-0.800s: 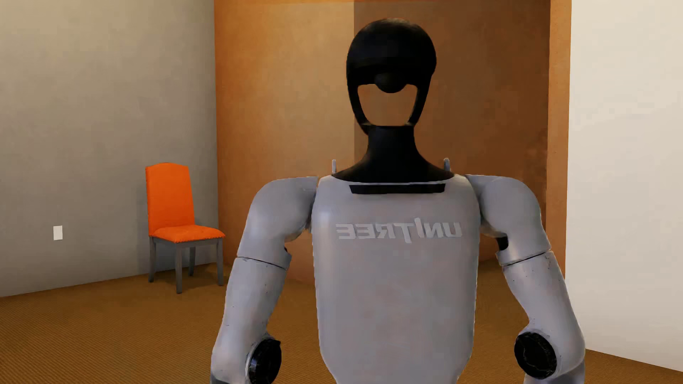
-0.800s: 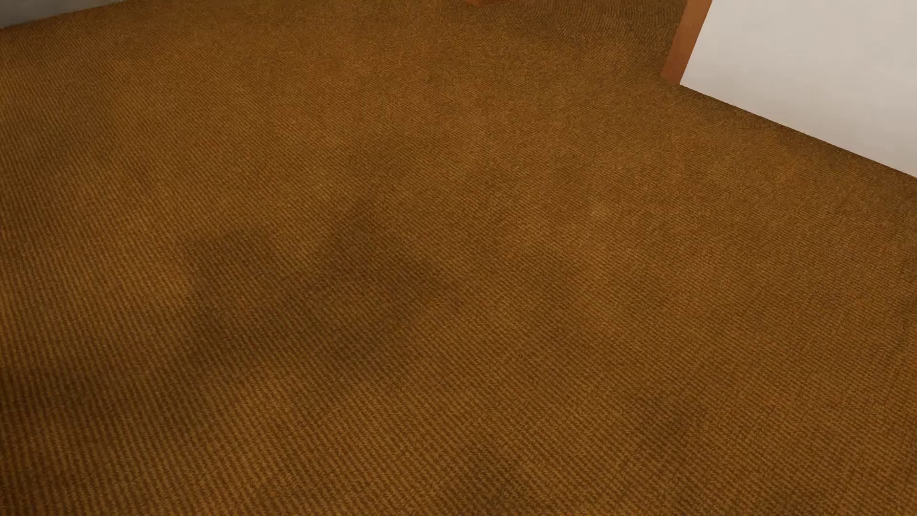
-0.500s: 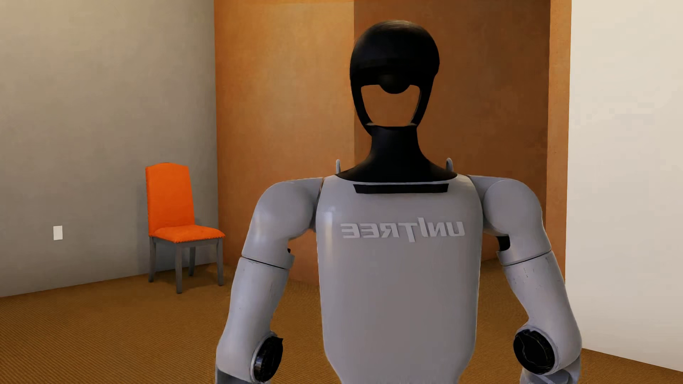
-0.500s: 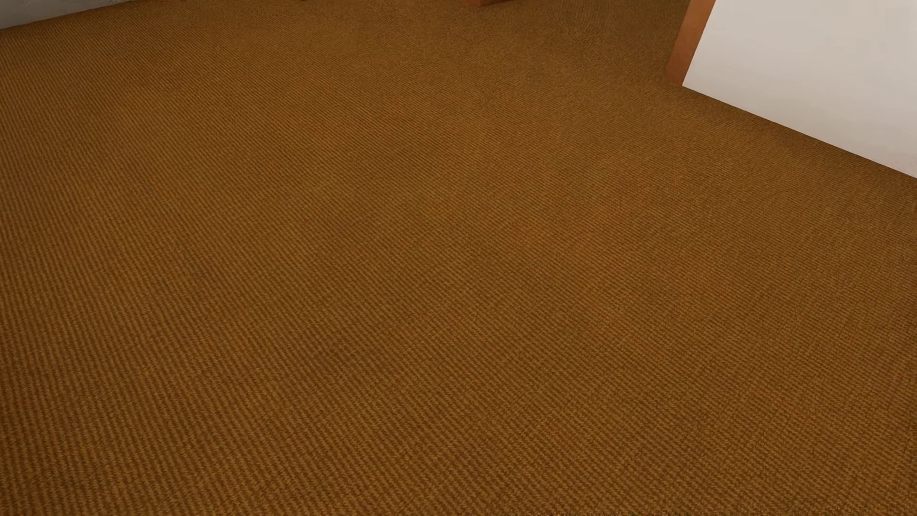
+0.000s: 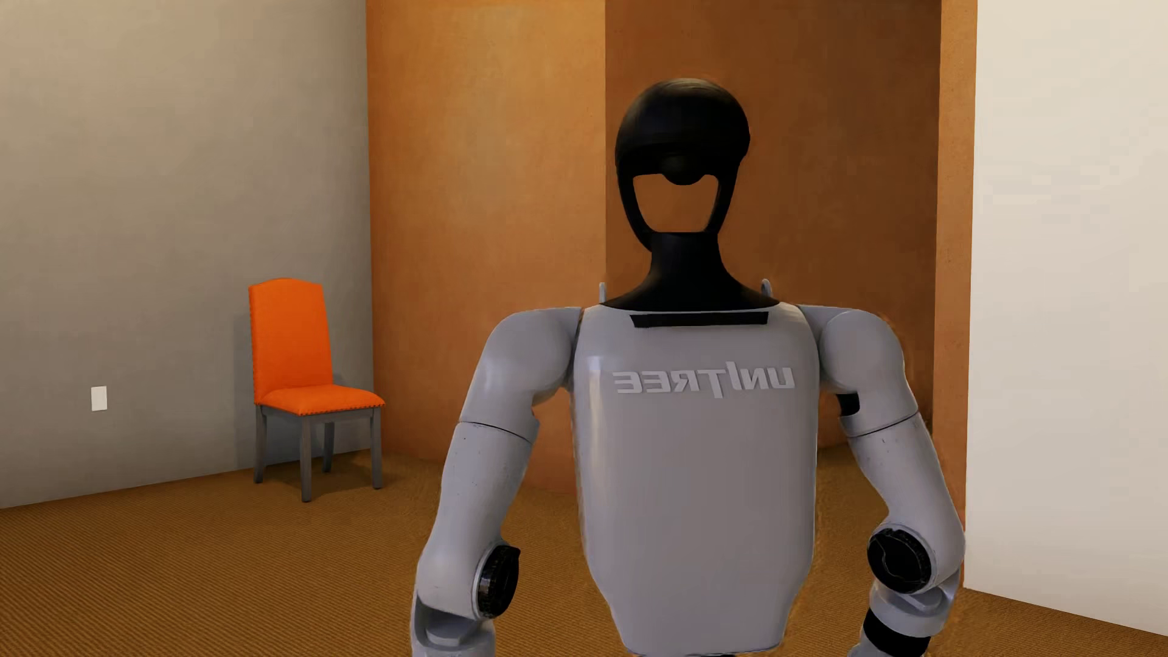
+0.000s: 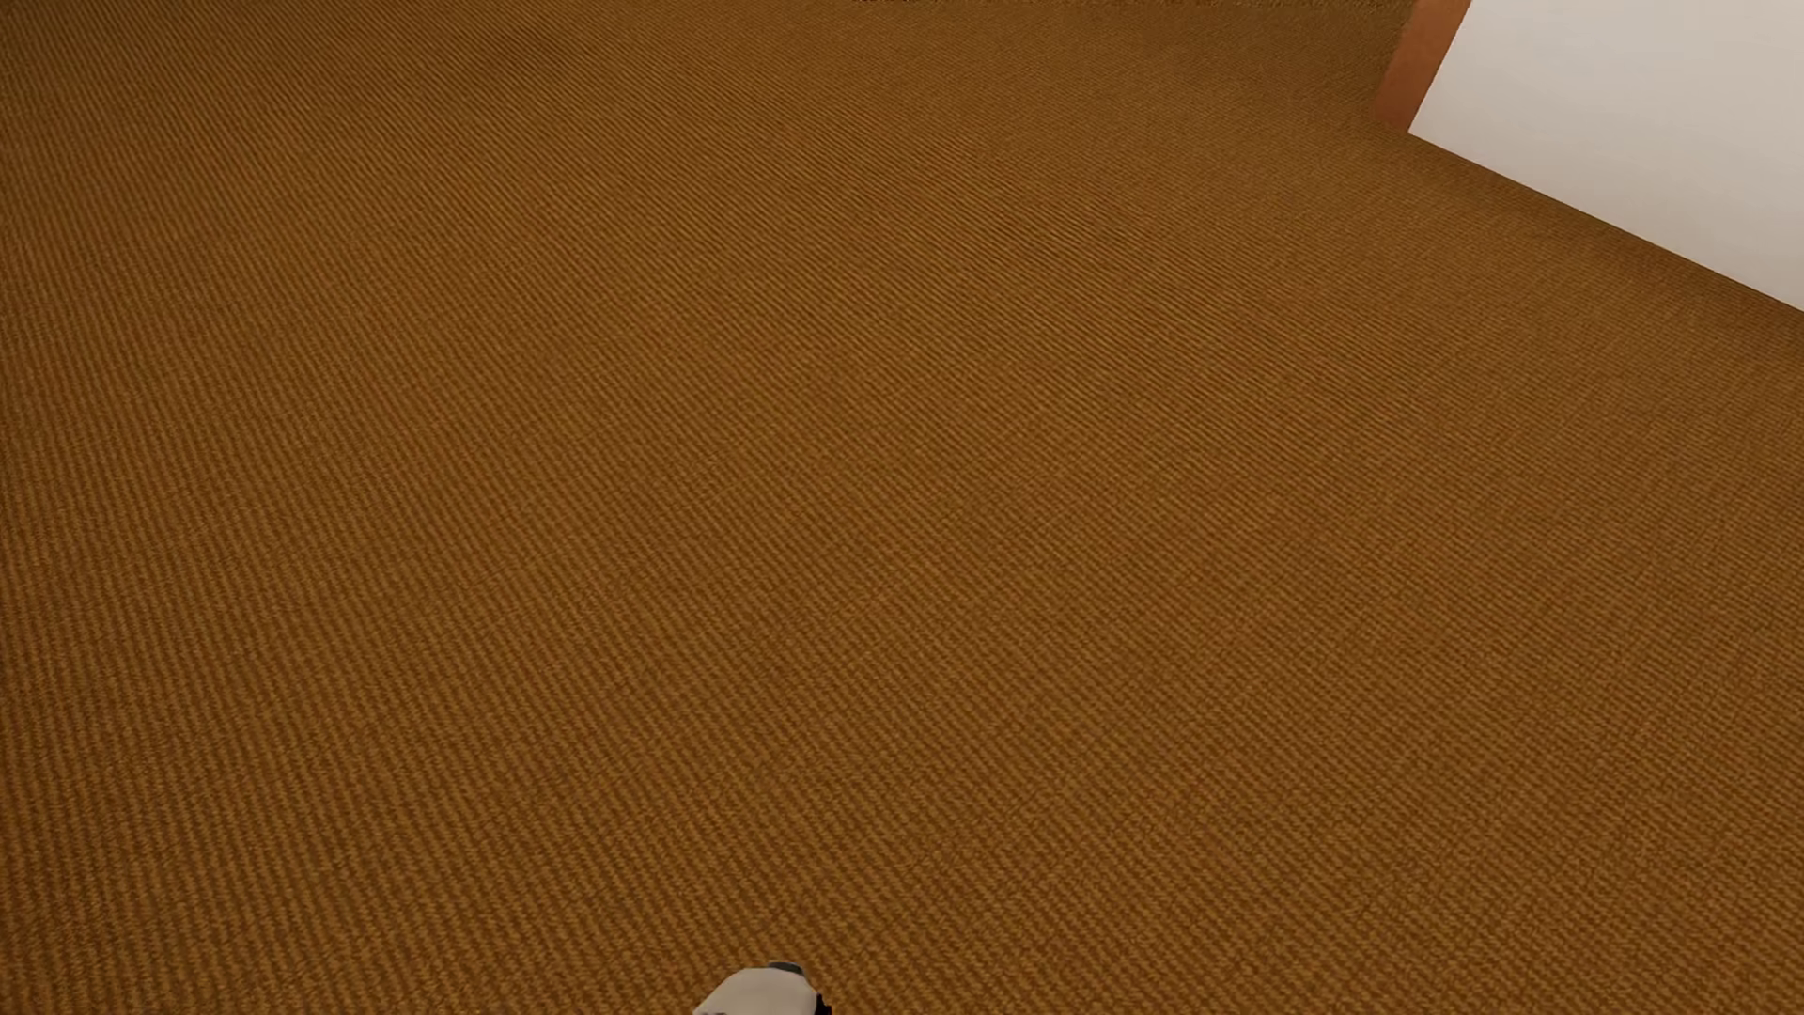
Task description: Go around the corner
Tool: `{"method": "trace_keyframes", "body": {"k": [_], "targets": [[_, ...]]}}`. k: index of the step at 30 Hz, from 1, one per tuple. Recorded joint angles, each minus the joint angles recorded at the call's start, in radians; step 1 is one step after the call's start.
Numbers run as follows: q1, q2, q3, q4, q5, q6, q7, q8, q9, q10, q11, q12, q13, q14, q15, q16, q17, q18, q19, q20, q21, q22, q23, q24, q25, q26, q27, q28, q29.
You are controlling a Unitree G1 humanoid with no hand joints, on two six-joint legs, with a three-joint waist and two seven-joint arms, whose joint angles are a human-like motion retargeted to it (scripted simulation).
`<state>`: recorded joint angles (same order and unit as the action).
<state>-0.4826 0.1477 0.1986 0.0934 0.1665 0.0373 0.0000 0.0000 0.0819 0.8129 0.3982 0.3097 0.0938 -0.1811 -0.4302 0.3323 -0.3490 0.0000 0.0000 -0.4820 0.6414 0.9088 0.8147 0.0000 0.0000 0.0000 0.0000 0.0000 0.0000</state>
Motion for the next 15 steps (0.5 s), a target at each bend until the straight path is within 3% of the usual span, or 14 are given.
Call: {"method": "trace_keyframes", "body": {"k": [3,5,6,7,8,9,10,11,13,15], "targets": [[-0.082,0.114,0.030,0.005,-0.009,-0.005,0.000,0.000,0.015,-0.121,-0.007,0.011,-0.036,0.068,-0.091,-0.002,0.003,0.000,0.000,-0.003,-0.025,0.075,0.011,0.000,0.000,0.000,0.000,0.000,0.000],[-0.103,0.183,0.081,0.036,-0.010,-0.005,0.000,0.000,0.014,-0.106,-0.024,0.013,-0.053,0.050,-0.074,0.002,0.006,0.000,0.000,0.009,0.006,0.092,0.054,0.000,0.000,0.000,0.000,0.000,0.000],[-0.119,0.200,0.097,0.010,-0.035,-0.015,0.000,0.000,0.005,-0.072,-0.012,0.013,-0.036,0.048,-0.048,0.003,-0.012,0.000,0.000,0.000,0.049,0.101,0.024,0.000,0.000,0.000,0.000,0.000,0.000],[-0.147,0.186,0.123,-0.001,-0.062,-0.027,0.000,0.000,-0.009,0.003,0.021,0.016,-0.019,0.016,0.009,0.000,0.014,0.000,0.000,0.005,-0.003,0.109,0.070,0.000,0.000,0.000,0.000,0.000,0.000],[-0.118,0.195,0.131,-0.013,-0.081,-0.045,0.000,0.000,-0.008,0.053,0.075,0.025,-0.006,-0.018,0.103,0.014,0.013,0.000,0.000,-0.003,0.060,0.093,0.084,0.000,0.000,0.000,0.000,0.000,0.000],[-0.086,0.166,0.125,-0.028,-0.095,-0.045,0.000,0.000,-0.015,0.084,0.174,0.008,0.028,-0.056,0.270,0.004,0.010,0.000,0.000,-0.023,0.059,0.121,0.080,0.000,0.000,0.000,0.000,0.000,0.000],[-0.050,0.072,0.106,-0.025,-0.097,-0.031,0.000,0.000,-0.034,0.093,0.354,0.007,0.052,-0.097,0.437,-0.001,0.007,0.000,0.000,-0.020,0.071,0.122,0.091,0.000,0.000,0.000,0.000,0.000,0.000],[0.031,-0.019,0.088,-0.062,-0.126,-0.039,0.000,0.000,0.002,0.080,0.571,-0.004,0.063,-0.131,0.535,-0.001,0.015,0.000,0.000,0.002,0.077,0.099,0.096,0.000,0.000,0.000,0.000,0.000,0.000],[0.189,-0.222,-0.033,-0.094,-0.114,-0.020,0.000,0.000,0.032,0.007,0.907,-0.030,0.099,-0.169,0.507,-0.007,0.001,0.000,0.000,-0.011,0.082,0.061,0.088,0.000,0.000,0.000,0.000,0.000,0.000],[0.352,-0.419,-0.167,-0.092,-0.088,0.006,0.000,0.000,0.038,-0.111,0.854,-0.052,0.142,-0.169,0.539,-0.006,0.015,0.000,0.000,-0.006,0.006,-0.007,0.088,0.000,0.000,0.000,0.000,0.000,0.000]]}}
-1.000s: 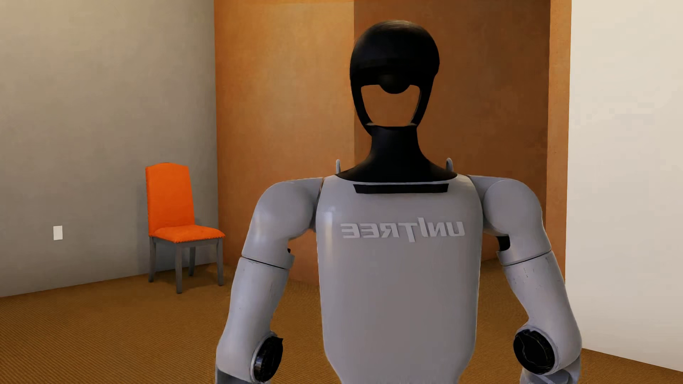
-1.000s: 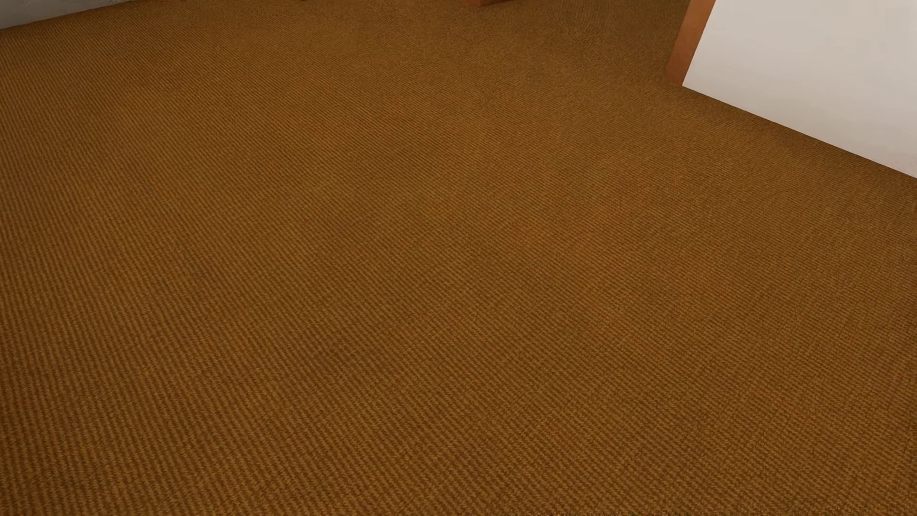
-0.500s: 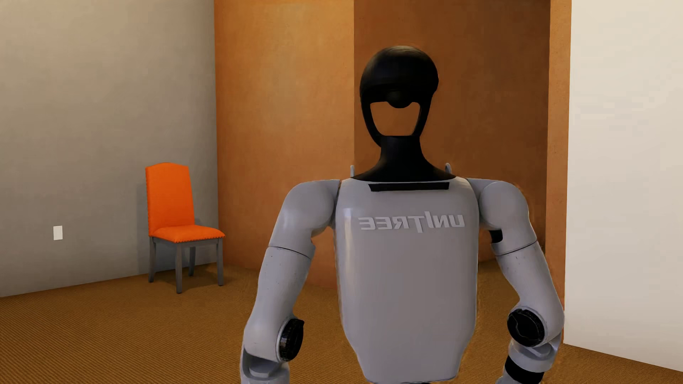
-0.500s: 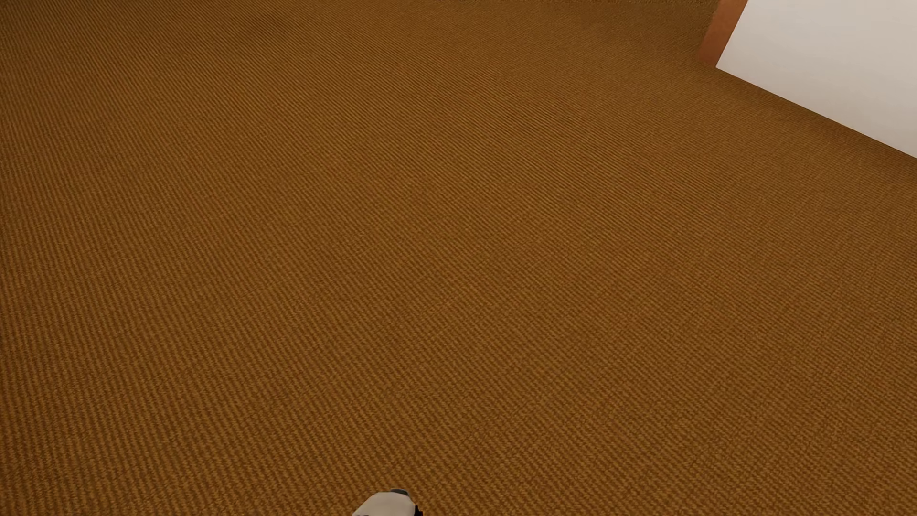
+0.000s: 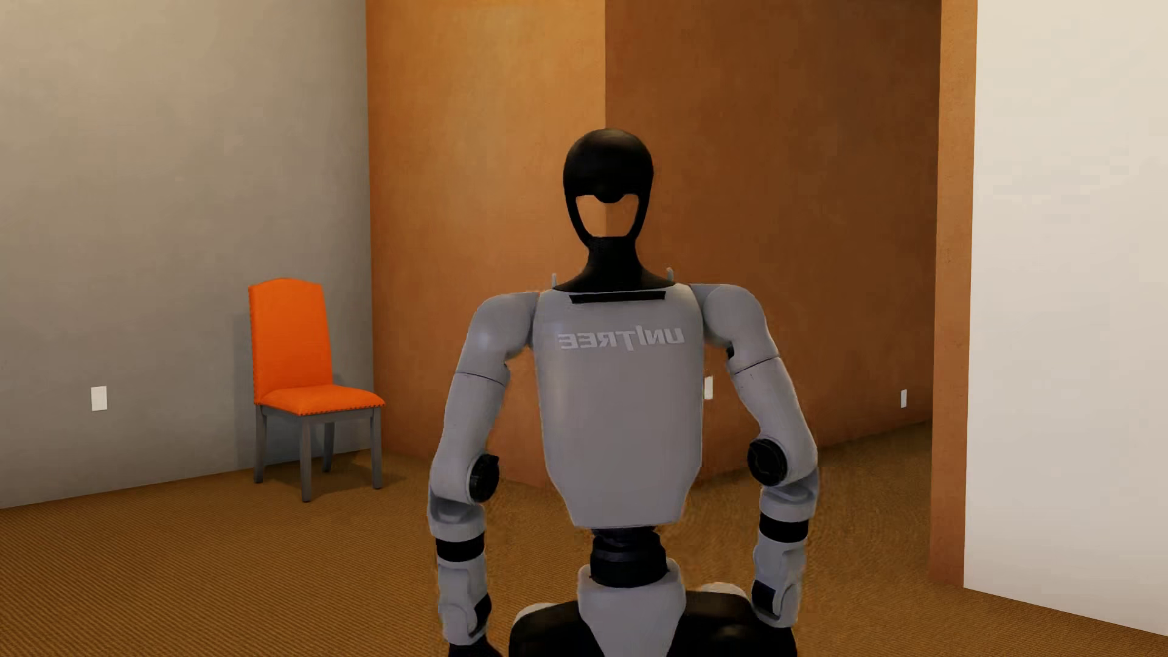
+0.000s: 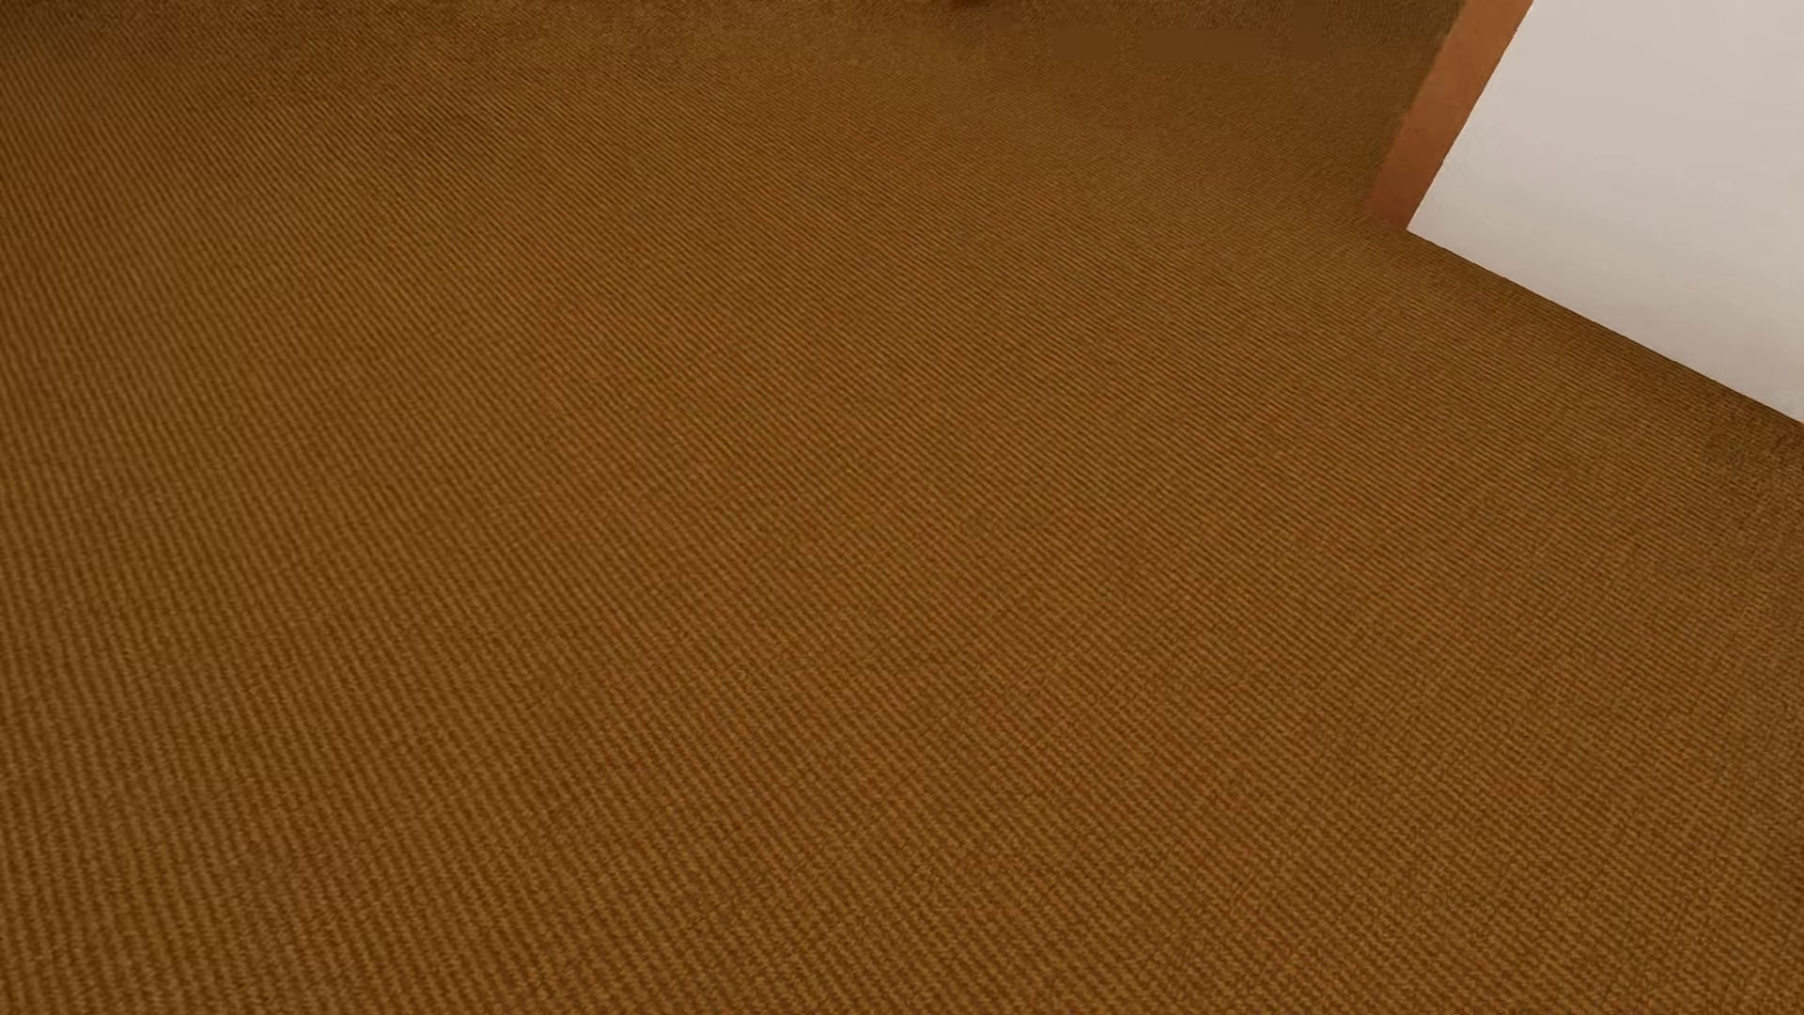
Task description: Go around the corner
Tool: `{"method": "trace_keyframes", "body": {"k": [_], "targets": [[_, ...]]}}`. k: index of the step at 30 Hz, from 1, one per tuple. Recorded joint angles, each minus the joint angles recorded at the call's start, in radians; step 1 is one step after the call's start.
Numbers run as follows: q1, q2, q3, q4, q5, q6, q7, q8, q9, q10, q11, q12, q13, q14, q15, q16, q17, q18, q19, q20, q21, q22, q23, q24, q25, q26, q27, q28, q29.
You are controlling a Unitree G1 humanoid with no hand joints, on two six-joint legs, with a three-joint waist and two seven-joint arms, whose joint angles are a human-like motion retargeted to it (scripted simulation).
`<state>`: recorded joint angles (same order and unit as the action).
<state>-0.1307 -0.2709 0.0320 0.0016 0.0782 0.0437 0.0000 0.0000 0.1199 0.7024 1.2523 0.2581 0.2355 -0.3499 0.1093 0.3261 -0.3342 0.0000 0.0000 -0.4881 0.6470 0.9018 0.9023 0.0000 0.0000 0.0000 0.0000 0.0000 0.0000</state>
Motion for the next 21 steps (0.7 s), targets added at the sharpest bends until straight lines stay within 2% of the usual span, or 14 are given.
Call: {"method": "trace_keyframes", "body": {"k": [2,3,4,5,6,7,9,11,12,13,14,16,19,21], "targets": [[0.174,-0.111,-0.099,0.016,0.030,0.026,0.000,0.000,0.006,-0.129,-0.354,-0.024,0.033,0.020,0.118,0.018,-0.023,0.000,0.000,0.013,0.023,-0.069,-0.023,0.000,0.000,0.000,0.000,0.000,0.000],[0.247,-0.150,-0.131,0.019,0.033,0.027,0.000,0.000,0.003,-0.171,-0.542,-0.046,0.053,0.011,0.118,0.031,-0.030,0.000,0.000,0.015,0.021,-0.097,-0.033,0.000,0.000,0.000,0.000,0.000,0.000],[0.311,-0.180,-0.164,0.020,0.033,0.027,0.000,0.000,-0.005,-0.207,-0.707,-0.065,0.061,-0.006,-0.011,0.043,-0.028,0.000,0.000,0.022,0.007,-0.124,-0.033,0.000,0.000,0.000,0.000,0.000,0.000],[0.361,-0.205,-0.180,0.021,0.027,0.023,0.000,0.000,-0.019,-0.218,-0.807,-0.087,0.074,-0.025,-0.235,0.055,-0.032,0.000,0.000,0.025,0.019,-0.144,-0.042,0.000,0.000,0.000,0.000,0.000,0.000],[0.394,-0.229,-0.197,0.030,0.026,0.028,0.000,0.000,-0.029,-0.211,-0.810,-0.106,0.079,-0.042,-0.378,0.059,-0.028,0.000,0.000,0.035,0.024,-0.145,-0.022,0.000,0.000,0.000,0.000,0.000,0.000],[0.424,-0.243,-0.232,0.032,0.022,0.031,0.000,0.000,-0.022,-0.197,-0.807,-0.113,0.083,-0.041,-0.303,0.057,-0.033,0.000,0.000,0.054,0.040,-0.139,-0.023,0.000,0.000,0.000,0.000,0.000,0.000],[0.435,-0.317,-0.251,0.073,0.052,0.070,0.000,0.000,-0.038,-0.102,-0.665,-0.095,0.086,0.111,0.130,0.033,-0.030,0.000,0.000,0.091,0.050,-0.110,-0.005,0.000,0.000,0.000,0.000,0.000,0.000],[0.319,-0.247,-0.194,0.117,0.114,0.093,0.000,0.000,-0.041,0.237,-0.569,-0.056,0.065,0.462,0.158,0.012,-0.026,0.000,0.000,0.068,0.069,-0.052,0.033,0.000,0.000,0.000,0.000,0.000,0.000],[0.194,-0.191,-0.160,0.142,0.147,0.101,0.000,0.000,-0.043,0.457,-0.570,-0.047,0.058,0.457,0.119,0.017,-0.028,0.000,0.000,0.029,0.049,-0.040,0.011,0.000,0.000,0.000,0.000,0.000,0.000],[0.109,-0.080,-0.111,0.152,0.164,0.098,0.000,0.000,-0.020,0.605,-0.613,-0.036,0.039,0.319,0.052,0.015,-0.025,0.000,0.000,0.020,0.022,-0.044,0.002,0.000,0.000,0.000,0.000,0.000,0.000],[0.019,0.029,-0.055,0.142,0.155,0.079,0.000,0.000,-0.006,0.670,-0.655,-0.028,0.004,0.202,-0.025,0.015,-0.023,0.000,0.000,0.001,0.020,-0.034,0.009,0.000,0.000,0.000,0.000,0.000,0.000],[-0.150,0.209,0.072,0.121,0.137,0.038,0.000,0.000,-0.006,0.565,-0.738,0.004,-0.050,0.096,-0.183,0.019,-0.037,0.000,0.000,0.001,-0.008,-0.029,-0.044,0.000,0.000,0.000,0.000,0.000,0.000],[-0.274,0.458,0.175,0.123,0.094,0.010,0.000,0.000,-0.013,0.082,-0.848,0.055,-0.136,0.183,-0.431,0.029,-0.069,0.000,0.000,0.021,-0.069,-0.029,-0.125,0.000,0.000,0.000,0.000,0.000,0.000],[-0.314,0.531,0.208,0.131,0.082,0.004,0.000,0.000,-0.053,-0.199,-0.849,0.064,-0.186,0.273,-0.490,0.027,-0.082,0.000,0.000,0.011,-0.109,0.000,-0.150,0.000,0.000,0.000,0.000,0.000,0.000]]}}
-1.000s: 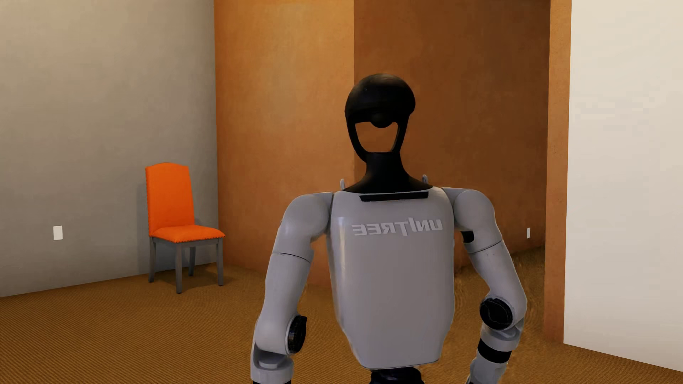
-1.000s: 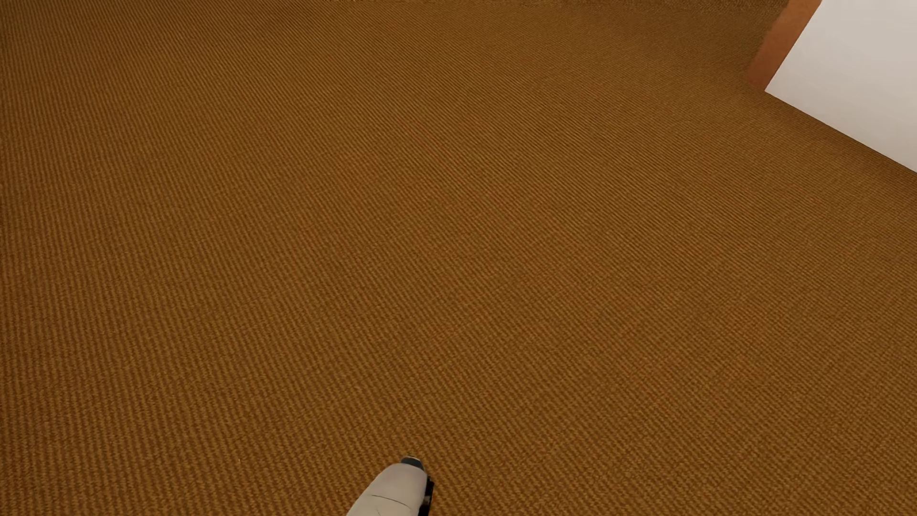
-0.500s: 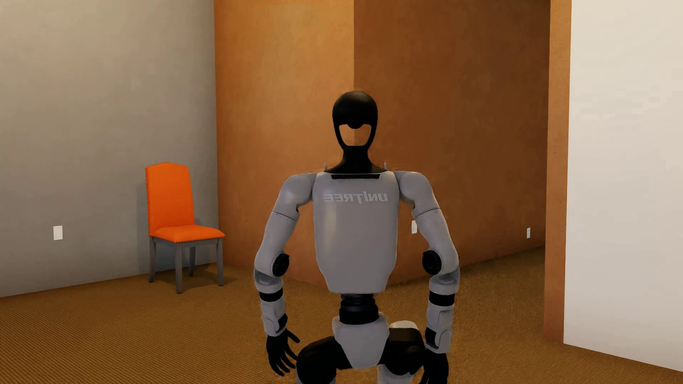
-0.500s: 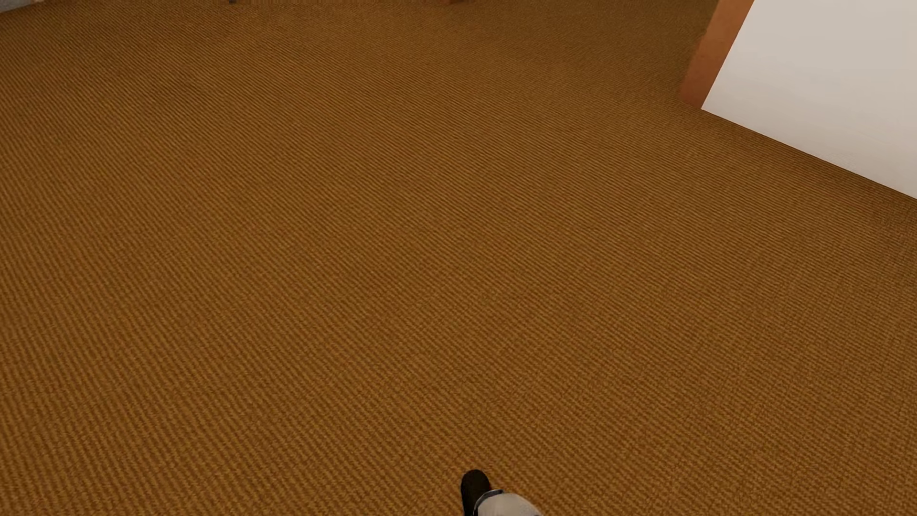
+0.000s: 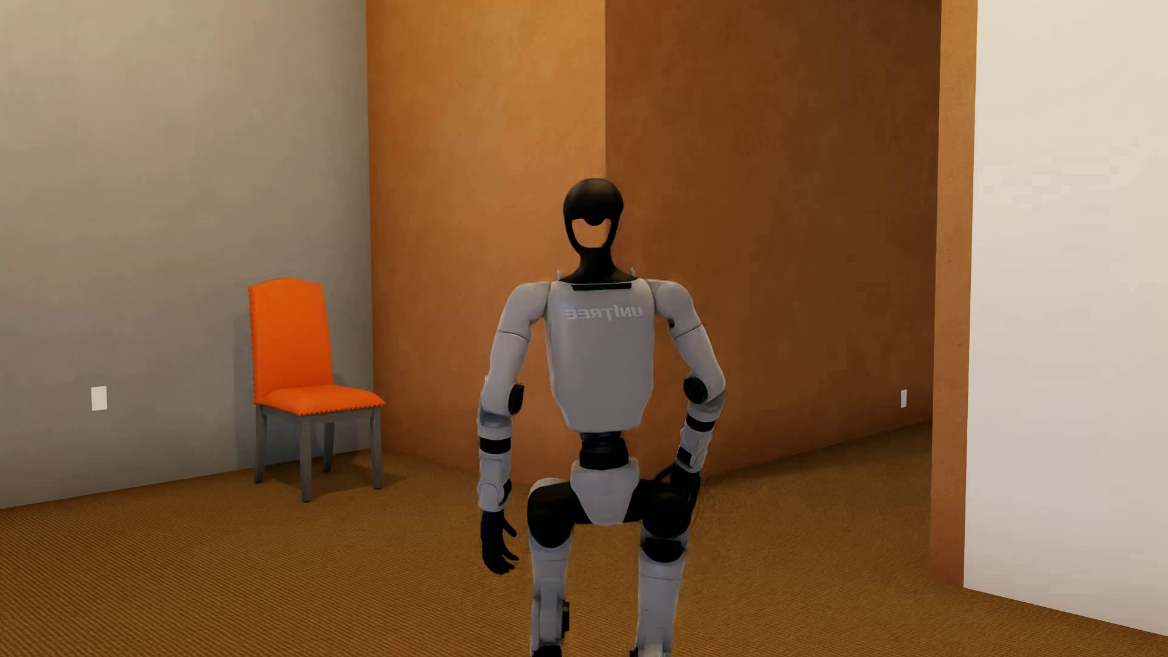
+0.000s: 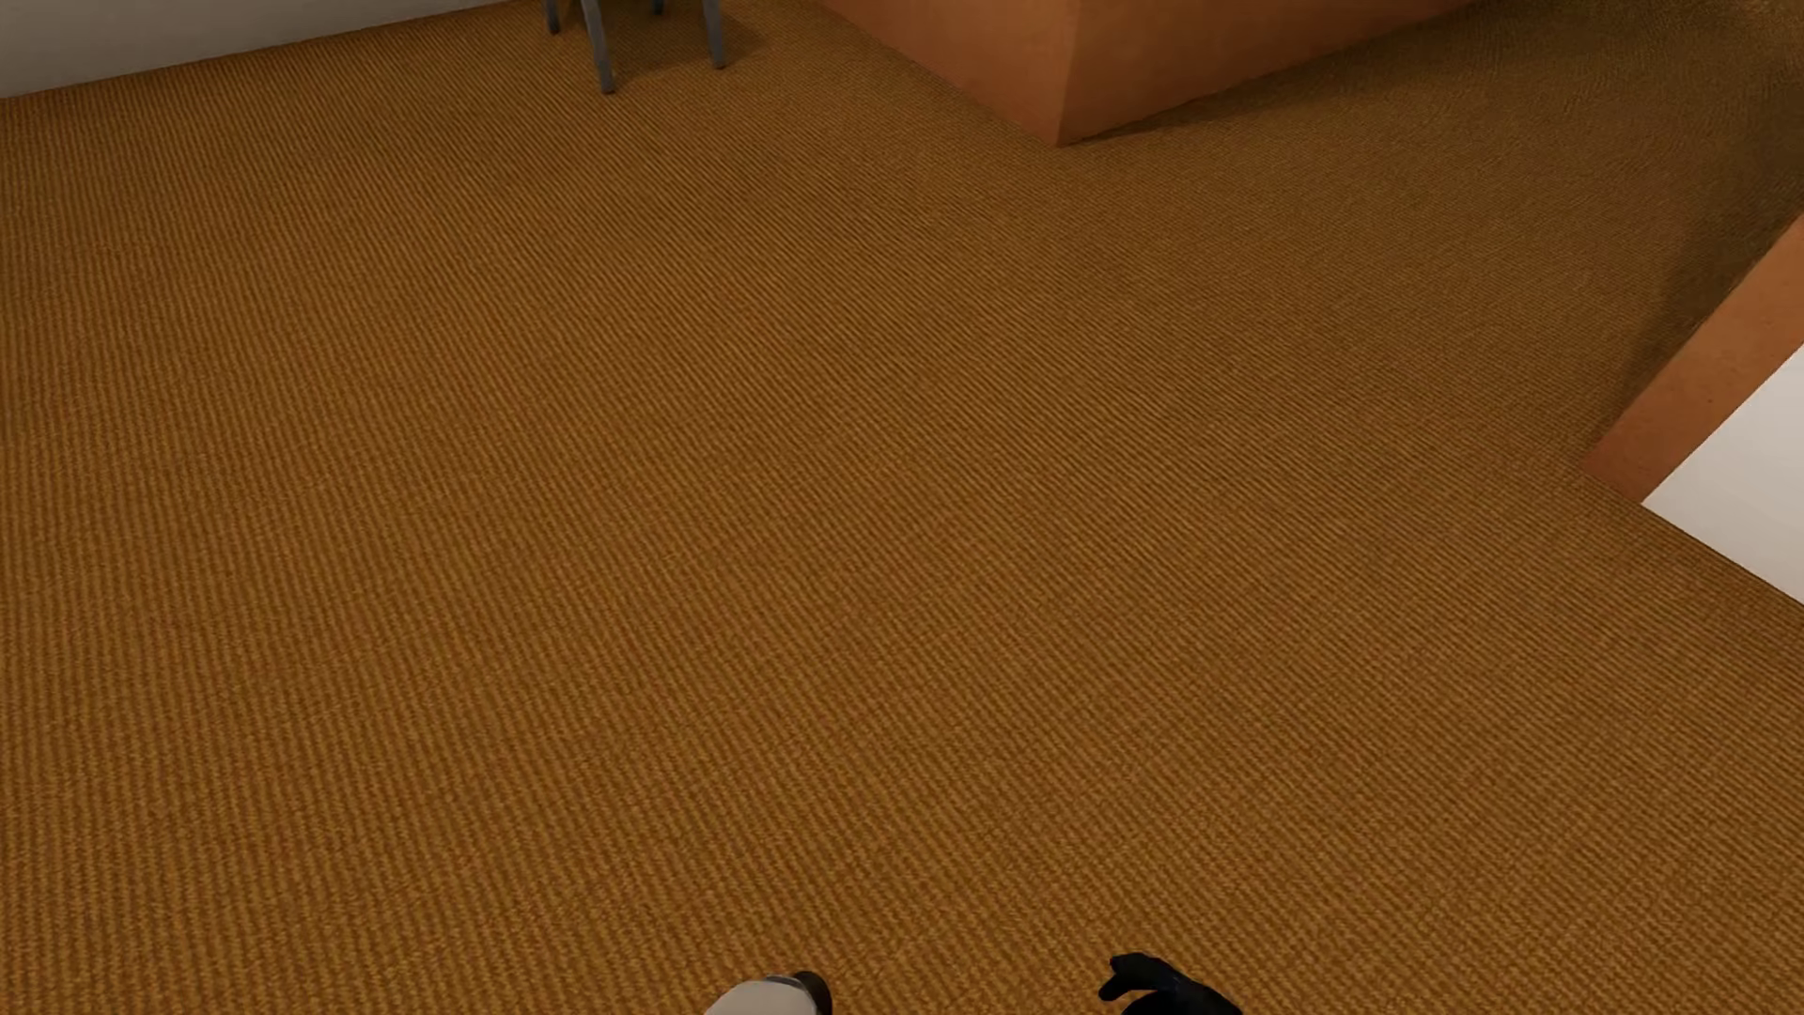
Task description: Go around the corner
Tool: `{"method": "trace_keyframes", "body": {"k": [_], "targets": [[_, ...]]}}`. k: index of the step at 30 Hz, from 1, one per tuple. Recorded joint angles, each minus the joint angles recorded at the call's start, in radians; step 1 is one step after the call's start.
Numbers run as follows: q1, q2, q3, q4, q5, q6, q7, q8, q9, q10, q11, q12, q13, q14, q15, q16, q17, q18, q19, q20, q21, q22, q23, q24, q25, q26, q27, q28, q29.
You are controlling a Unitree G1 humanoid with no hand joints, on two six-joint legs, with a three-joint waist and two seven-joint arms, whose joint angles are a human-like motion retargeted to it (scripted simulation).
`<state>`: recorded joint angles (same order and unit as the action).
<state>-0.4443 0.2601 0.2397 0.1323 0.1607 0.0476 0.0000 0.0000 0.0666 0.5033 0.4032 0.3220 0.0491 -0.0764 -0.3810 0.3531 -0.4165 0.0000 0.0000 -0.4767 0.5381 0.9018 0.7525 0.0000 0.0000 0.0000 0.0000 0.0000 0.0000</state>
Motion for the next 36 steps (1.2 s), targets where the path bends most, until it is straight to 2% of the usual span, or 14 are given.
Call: {"method": "trace_keyframes", "body": {"k": [3,5,8,11,12,14,16,19,21,28,29,31,33,36], "targets": [[-0.014,0.098,0.050,-0.039,-0.058,-0.022,0.000,0.000,-0.005,0.137,0.120,0.007,0.032,-0.020,0.168,-0.001,0.004,0.000,0.000,-0.025,-0.042,0.061,-0.035,0.000,0.000,0.000,0.000,0.000,0.000],[0.009,-0.015,0.042,-0.097,-0.121,-0.061,0.000,0.000,-0.019,0.289,0.481,0.015,0.091,-0.036,0.467,-0.014,0.059,0.000,0.000,-0.004,-0.067,0.115,0.031,0.000,0.000,0.000,0.000,0.000,0.000],[0.247,-0.369,-0.086,-0.124,-0.123,-0.053,0.000,0.000,0.016,0.210,0.978,-0.020,0.115,-0.128,0.482,-0.011,0.078,0.000,0.000,-0.020,0.065,0.092,0.083,0.000,0.000,0.000,0.000,0.000,0.000],[0.478,-0.584,-0.245,-0.109,-0.086,-0.009,0.000,0.000,0.041,0.064,0.498,-0.078,0.181,-0.151,0.706,0.009,0.081,0.000,0.000,-0.012,0.094,-0.008,0.155,0.000,0.000,0.000,0.000,0.000,0.000],[0.542,-0.618,-0.273,-0.110,-0.084,-0.002,0.000,0.000,0.036,0.029,0.279,-0.089,0.202,-0.164,0.698,0.021,0.072,0.000,0.000,0.009,0.099,-0.068,0.163,0.000,0.000,0.000,0.000,0.000,0.000],[0.630,-0.657,-0.311,-0.094,-0.073,0.008,0.000,0.000,0.020,0.020,0.069,-0.111,0.232,-0.207,0.264,0.041,0.060,0.000,0.000,0.067,0.132,-0.145,0.185,0.000,0.000,0.000,0.000,0.000,0.000],[0.690,-0.693,-0.334,-0.089,-0.052,0.022,0.000,0.000,0.012,0.075,0.111,-0.095,0.268,-0.181,0.402,0.044,0.038,0.000,0.000,0.120,0.167,-0.161,0.169,0.000,0.000,0.000,0.000,0.000,0.000],[0.504,-0.618,-0.271,-0.013,0.049,0.067,0.000,0.000,-0.005,0.614,0.242,-0.045,0.289,0.120,0.558,0.023,0.040,0.000,0.000,0.130,0.176,-0.078,0.199,0.000,0.000,0.000,0.000,0.000,0.000],[0.304,-0.424,-0.213,0.002,0.068,0.086,0.000,0.000,0.037,0.812,0.182,-0.046,0.262,-0.100,0.422,0.012,0.032,0.000,0.000,0.077,0.168,-0.028,0.175,0.000,0.000,0.000,0.000,0.000,0.000],[-0.026,-0.008,0.057,0.014,0.001,-0.028,0.000,0.000,-0.010,0.034,0.055,0.073,0.101,-0.052,0.019,0.034,-0.004,0.000,0.000,0.082,0.039,0.006,0.064,0.000,0.000,0.000,0.000,0.000,0.000],[-0.030,0.039,0.094,0.003,-0.014,-0.051,0.000,0.000,-0.001,0.124,0.118,0.083,0.117,0.004,0.031,0.045,0.003,0.000,0.000,0.074,0.011,0.019,0.037,0.000,0.000,0.000,0.000,0.000,0.000],[-0.018,-0.039,0.113,-0.032,-0.054,-0.115,0.000,0.000,0.003,0.308,0.469,0.077,0.125,0.004,0.386,0.039,0.037,0.000,0.000,0.081,-0.003,0.078,0.058,0.000,0.000,0.000,0.000,0.000,0.000],[0.083,-0.232,0.028,-0.033,-0.080,-0.119,0.000,0.000,0.020,0.332,0.799,0.050,0.118,-0.080,0.597,0.017,0.054,0.000,0.000,0.069,0.063,0.114,0.080,0.000,0.000,0.000,0.000,0.000,0.000],[0.353,-0.544,-0.125,0.027,-0.062,-0.056,0.000,0.000,0.026,0.181,0.679,0.048,0.169,-0.152,0.628,0.000,0.083,0.000,0.000,0.034,0.080,0.021,0.117,0.000,0.000,0.000,0.000,0.000,0.000]]}}
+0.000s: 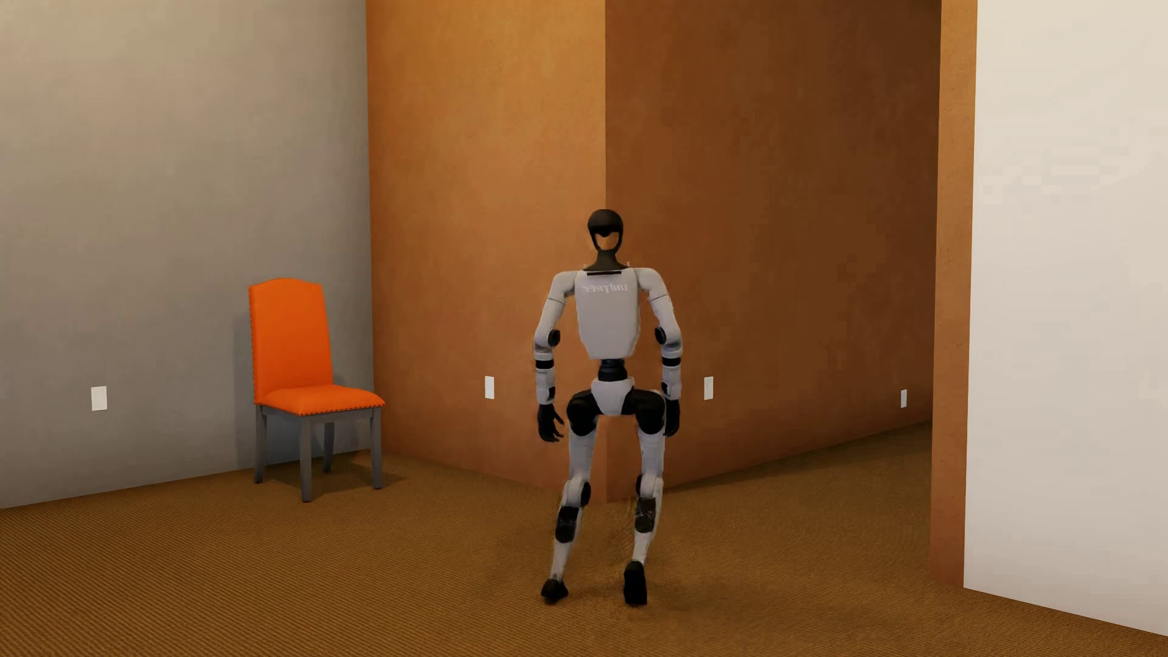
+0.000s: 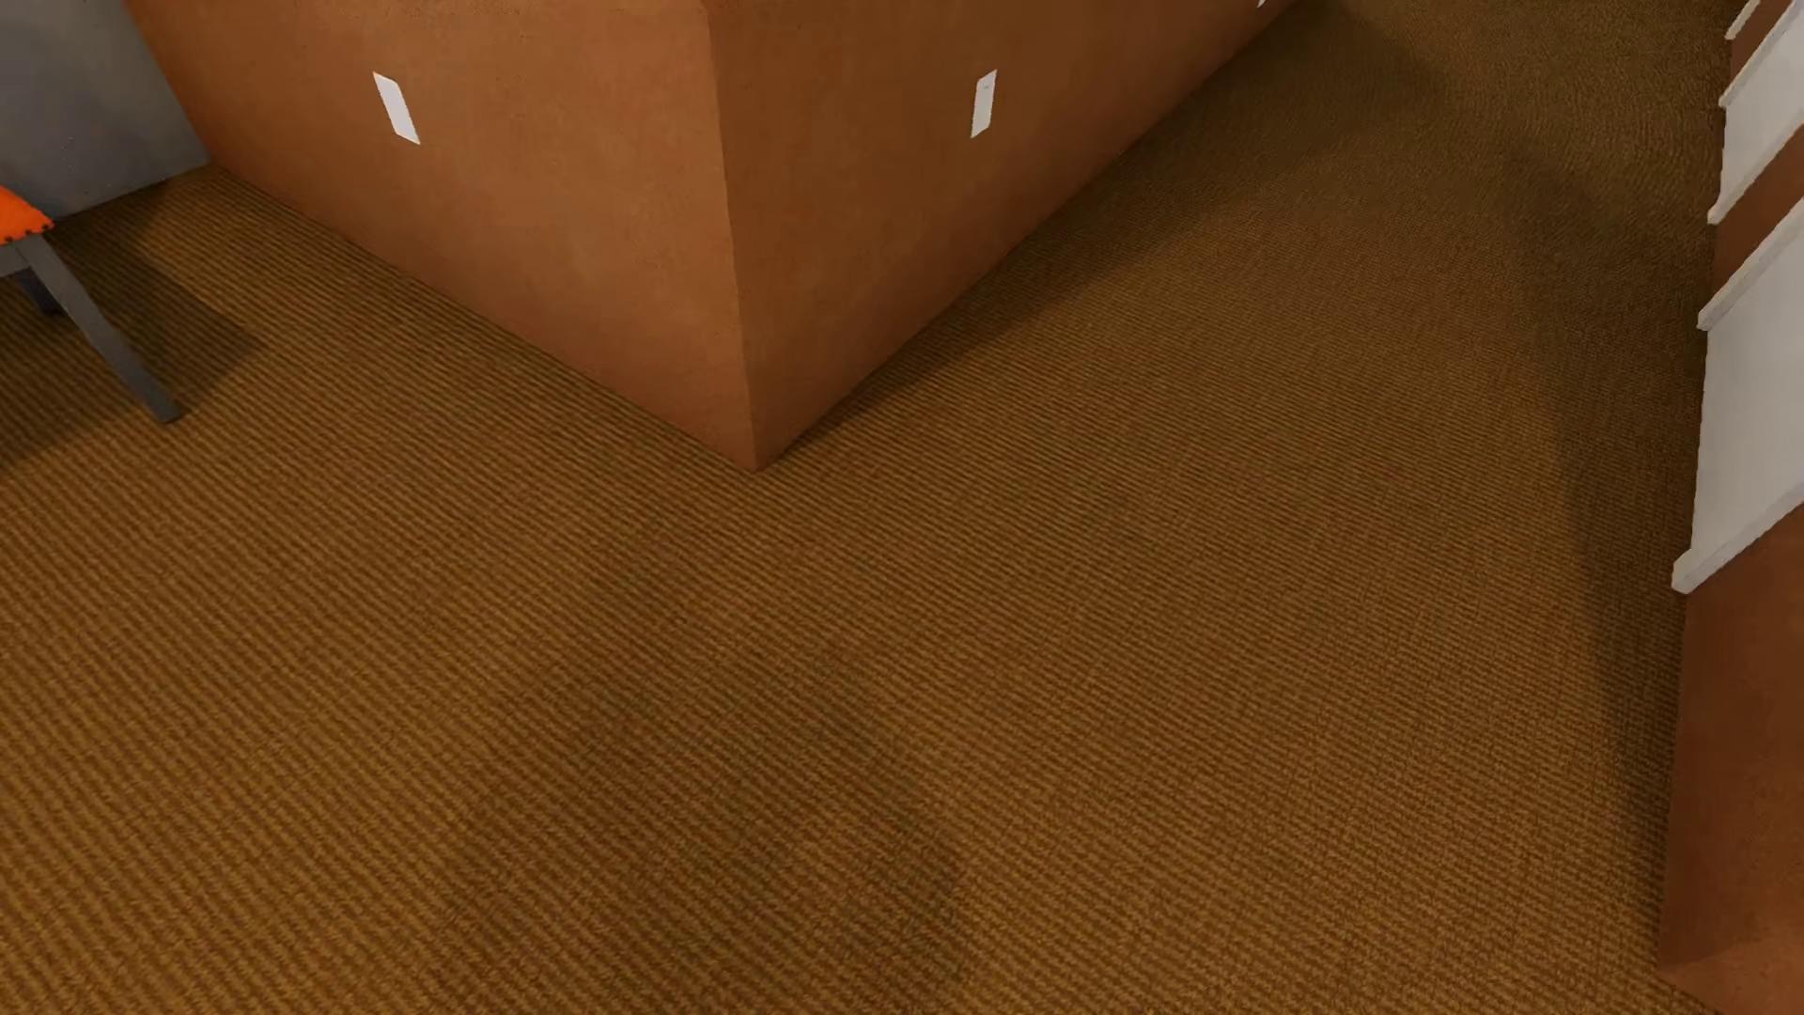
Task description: Go around the corner
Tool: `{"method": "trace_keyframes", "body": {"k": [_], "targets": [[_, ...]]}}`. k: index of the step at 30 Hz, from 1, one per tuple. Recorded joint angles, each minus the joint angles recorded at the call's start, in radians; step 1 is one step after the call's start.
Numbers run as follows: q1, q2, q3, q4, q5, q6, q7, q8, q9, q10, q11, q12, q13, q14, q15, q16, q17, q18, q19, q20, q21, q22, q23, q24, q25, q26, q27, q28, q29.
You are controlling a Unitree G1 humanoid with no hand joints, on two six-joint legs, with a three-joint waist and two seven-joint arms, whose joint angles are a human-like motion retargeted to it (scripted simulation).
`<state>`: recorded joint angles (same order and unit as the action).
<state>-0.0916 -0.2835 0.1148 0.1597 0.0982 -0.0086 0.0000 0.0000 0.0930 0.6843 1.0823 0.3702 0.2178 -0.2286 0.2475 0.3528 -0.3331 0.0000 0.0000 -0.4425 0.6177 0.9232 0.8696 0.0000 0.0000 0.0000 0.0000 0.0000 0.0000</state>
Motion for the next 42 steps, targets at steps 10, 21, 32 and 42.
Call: {"method": "trace_keyframes", "body": {"k": [10,21,32,42], "targets": [[0.364,-0.410,-0.326,0.092,-0.026,0.145,0.000,0.000,-0.037,0.159,-0.316,-0.064,0.177,0.368,0.009,0.042,-0.054,0.000,0.000,0.039,0.137,-0.083,0.201,0.000,0.000,0.000,0.000,0.000,0.000],[-0.385,0.570,0.162,0.014,0.036,0.052,0.000,0.000,-0.014,-0.215,-0.676,0.018,-0.145,0.027,-0.640,0.026,-0.075,0.000,0.000,-0.019,-0.152,-0.074,-0.264,0.000,0.000,0.000,0.000,0.000,0.000],[0.101,0.018,-0.098,-0.135,0.002,0.070,0.000,0.000,-0.010,-0.061,0.080,-0.087,0.049,-0.018,-0.046,0.008,-0.027,0.000,0.000,-0.016,0.049,-0.059,0.066,0.000,0.000,0.000,0.000,0.000,0.000],[0.239,-0.229,-0.230,0.047,0.074,0.159,0.000,0.000,-0.049,0.411,-0.369,-0.135,0.177,0.409,-0.006,-0.012,-0.013,0.000,0.000,0.122,0.074,-0.142,0.202,0.000,0.000,0.000,0.000,0.000,0.000]]}}
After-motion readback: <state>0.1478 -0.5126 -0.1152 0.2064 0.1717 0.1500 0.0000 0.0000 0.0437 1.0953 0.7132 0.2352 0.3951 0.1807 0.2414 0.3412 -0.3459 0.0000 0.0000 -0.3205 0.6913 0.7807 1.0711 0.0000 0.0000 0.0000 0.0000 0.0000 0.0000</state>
